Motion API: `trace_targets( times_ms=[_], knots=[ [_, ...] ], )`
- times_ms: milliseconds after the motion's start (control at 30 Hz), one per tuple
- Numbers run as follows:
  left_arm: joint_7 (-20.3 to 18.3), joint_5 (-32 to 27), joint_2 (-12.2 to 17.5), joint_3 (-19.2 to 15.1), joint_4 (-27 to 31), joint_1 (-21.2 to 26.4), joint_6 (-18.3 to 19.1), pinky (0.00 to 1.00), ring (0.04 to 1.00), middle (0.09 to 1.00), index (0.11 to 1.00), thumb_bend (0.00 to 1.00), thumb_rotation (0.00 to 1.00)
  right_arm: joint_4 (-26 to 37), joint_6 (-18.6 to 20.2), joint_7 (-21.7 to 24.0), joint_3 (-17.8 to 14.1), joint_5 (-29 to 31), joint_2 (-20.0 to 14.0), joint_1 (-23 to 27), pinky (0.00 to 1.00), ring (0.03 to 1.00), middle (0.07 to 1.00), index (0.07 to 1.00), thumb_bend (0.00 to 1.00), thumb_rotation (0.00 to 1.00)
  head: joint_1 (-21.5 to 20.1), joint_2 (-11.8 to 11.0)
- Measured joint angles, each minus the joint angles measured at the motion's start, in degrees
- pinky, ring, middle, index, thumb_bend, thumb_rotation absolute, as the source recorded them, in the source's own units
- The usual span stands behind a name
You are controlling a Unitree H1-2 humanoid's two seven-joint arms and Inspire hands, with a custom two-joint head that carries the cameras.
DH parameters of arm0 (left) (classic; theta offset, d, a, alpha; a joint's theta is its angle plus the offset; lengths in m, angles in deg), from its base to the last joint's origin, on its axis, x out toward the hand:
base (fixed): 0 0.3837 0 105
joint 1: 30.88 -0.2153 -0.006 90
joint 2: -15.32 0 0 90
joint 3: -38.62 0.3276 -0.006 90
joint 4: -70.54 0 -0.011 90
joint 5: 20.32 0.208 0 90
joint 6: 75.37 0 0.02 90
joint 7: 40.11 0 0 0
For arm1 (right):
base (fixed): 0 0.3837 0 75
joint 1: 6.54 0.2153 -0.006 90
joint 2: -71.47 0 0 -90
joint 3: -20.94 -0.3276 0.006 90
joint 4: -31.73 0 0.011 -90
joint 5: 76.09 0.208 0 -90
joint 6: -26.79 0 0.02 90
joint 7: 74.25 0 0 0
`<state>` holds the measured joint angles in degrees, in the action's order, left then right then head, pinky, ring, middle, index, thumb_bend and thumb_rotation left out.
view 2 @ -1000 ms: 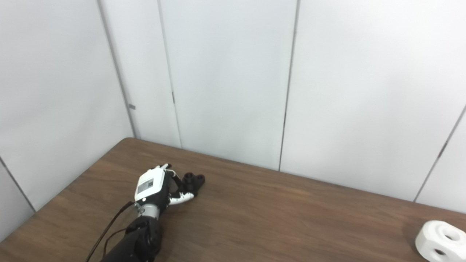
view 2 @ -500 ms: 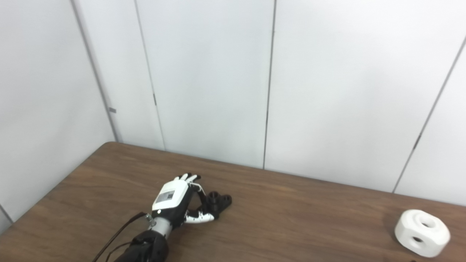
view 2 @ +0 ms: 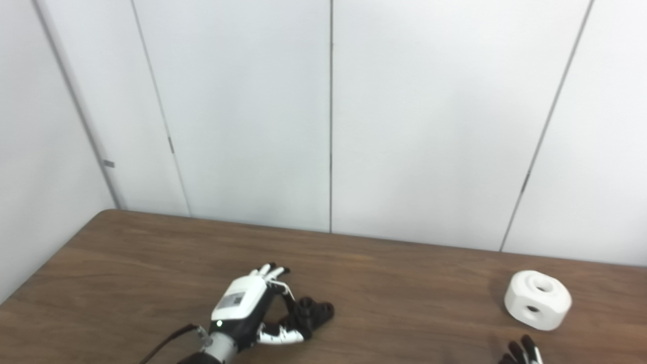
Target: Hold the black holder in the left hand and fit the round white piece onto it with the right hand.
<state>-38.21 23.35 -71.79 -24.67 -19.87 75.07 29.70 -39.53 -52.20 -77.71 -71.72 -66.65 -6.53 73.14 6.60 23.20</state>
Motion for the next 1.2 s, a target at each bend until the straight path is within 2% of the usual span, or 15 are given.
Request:
trace_targets(
  times_ms=[167, 300, 400, 533, 600, 700, 767, 867, 967, 1033, 1067, 1100, 1133, 1167, 1200],
  knots=[
    [-0.46, 2.16, -1.33, 0.89, 1.73, -1.42, -0.86, 0.98, 0.996, 0.921, 0.481, 0.52, 0.05, -0.54, -0.04, -0.38, 0.32, -0.51, 0.48, 0.52, 0.77, 0.900, 0.895, 0.955, 0.40, 0.52, -2.55, -0.53],
    [-0.70, 3.41, -1.77, 1.28, 3.16, -2.64, -1.48, 0.99, 0.993, 0.917, 0.481, 0.52, 0.05, -0.54, 0.10, -0.81, 0.47, -0.68, 0.83, 0.60, 0.78, 0.905, 0.899, 0.951, 0.39, 0.49, -3.96, -0.70],
    [-0.64, 3.69, -2.16, 1.17, 3.22, -3.29, -2.56, 1.00, 1.000, 0.921, 0.481, 0.52, 0.05, -0.53, 0.01, -0.83, 0.52, -0.71, 0.89, 0.61, 0.73, 0.888, 0.893, 0.938, 0.39, 0.44, -5.01, -0.79],
    [-0.33, 4.20, -2.84, 0.49, 3.22, -3.87, -2.91, 1.00, 0.996, 0.918, 0.482, 0.52, 0.05, -0.32, -0.60, -0.79, 0.57, -0.51, 1.46, 0.64, 0.73, 0.898, 0.930, 0.936, 0.37, 0.42, -7.03, -0.79],
    [-0.30, 4.24, -3.29, 0.09, 3.21, -4.18, -2.91, 1.00, 0.998, 0.922, 0.482, 0.52, 0.05, 0.20, -0.39, -0.97, 0.23, -0.54, 1.73, 0.62, 0.70, 0.865, 0.893, 0.906, 0.39, 0.42, -8.35, -0.88],
    [-0.31, 4.27, -3.58, -0.18, 3.21, -4.39, -2.99, 1.00, 0.997, 0.924, 0.482, 0.52, 0.05, 0.48, -0.83, -1.54, 0.01, -4.96, 1.46, 0.62, 0.60, 0.779, 0.808, 0.862, 0.47, 0.44, -10.20, -1.06],
    [-0.46, 4.23, -3.56, -0.34, 3.21, -4.39, -3.20, 1.00, 1.000, 0.929, 0.482, 0.52, 0.05, 1.23, -2.74, -2.66, -0.73, -10.49, 1.05, 0.81, 0.58, 0.770, 0.806, 0.858, 0.50, 0.47, -12.04, -1.23],
    [-0.60, 3.95, -3.37, -0.93, 2.98, -4.39, -3.92, 1.00, 1.000, 0.932, 0.482, 0.52, 0.05, 2.54, -5.71, -4.81, -3.49, -19.34, -1.54, 1.73, 0.53, 0.715, 0.783, 0.834, 0.63, 0.59, -17.92, -1.76],
    [-0.94, 3.26, -2.65, -1.53, 2.67, -4.43, -5.39, 1.00, 0.999, 0.934, 0.482, 0.52, 0.05, 2.99, -5.55, -6.78, -7.30, -26.42, -6.16, 3.68, 0.54, 0.724, 0.790, 0.814, 0.63, 0.59, -21.79, -1.50],
    [-1.23, 2.12, -2.11, -2.33, 2.29, -4.47, -6.55, 1.00, 0.999, 0.934, 0.482, 0.52, 0.05, 5.40, -3.41, -6.86, -9.61, -28.43, -8.38, 5.77, 0.56, 0.736, 0.796, 0.798, 0.63, 0.59, -23.21, -1.41],
    [-1.31, 1.48, -1.86, -2.92, 1.89, -4.52, -7.36, 1.00, 1.000, 0.936, 0.482, 0.52, 0.05, 7.52, -1.79, -6.61, -10.34, -29.32, -9.43, 7.18, 0.57, 0.743, 0.800, 0.799, 0.63, 0.59, -26.25, -1.15],
    [-1.34, 1.00, -1.64, -3.23, 1.63, -4.52, -7.88, 1.00, 1.000, 0.938, 0.482, 0.52, 0.05, 8.70, -1.24, -6.37, -10.67, -30.06, -10.13, 8.36, 0.58, 0.751, 0.806, 0.805, 0.64, 0.57, -27.16, -1.14],
    [-1.37, 0.47, -1.58, -3.74, 1.02, -4.51, -9.20, 1.00, 1.000, 0.939, 0.482, 0.52, 0.05, 11.06, 1.14, -5.29, -11.18, -31.39, -11.83, 10.37, 0.59, 0.754, 0.810, 0.809, 0.65, 0.56, -29.17, -0.97],
    [-1.37, 0.37, -1.58, -3.78, 0.98, -4.51, -9.37, 1.00, 1.000, 0.940, 0.482, 0.52, 0.05, 11.18, 1.32, -5.21, -11.24, -31.60, -12.15, 10.77, 0.59, 0.756, 0.813, 0.812, 0.65, 0.56, -29.19, -0.97],
    [-1.48, -0.33, -1.57, -4.12, 0.88, -4.55, -10.02, 1.00, 1.000, 0.943, 0.482, 0.51, 0.05, 11.55, 2.89, -4.32, -11.54, -32.24, -12.80, 11.73, 0.59, 0.762, 0.821, 0.824, 0.66, 0.55, -31.27, -0.45]
  ],
)
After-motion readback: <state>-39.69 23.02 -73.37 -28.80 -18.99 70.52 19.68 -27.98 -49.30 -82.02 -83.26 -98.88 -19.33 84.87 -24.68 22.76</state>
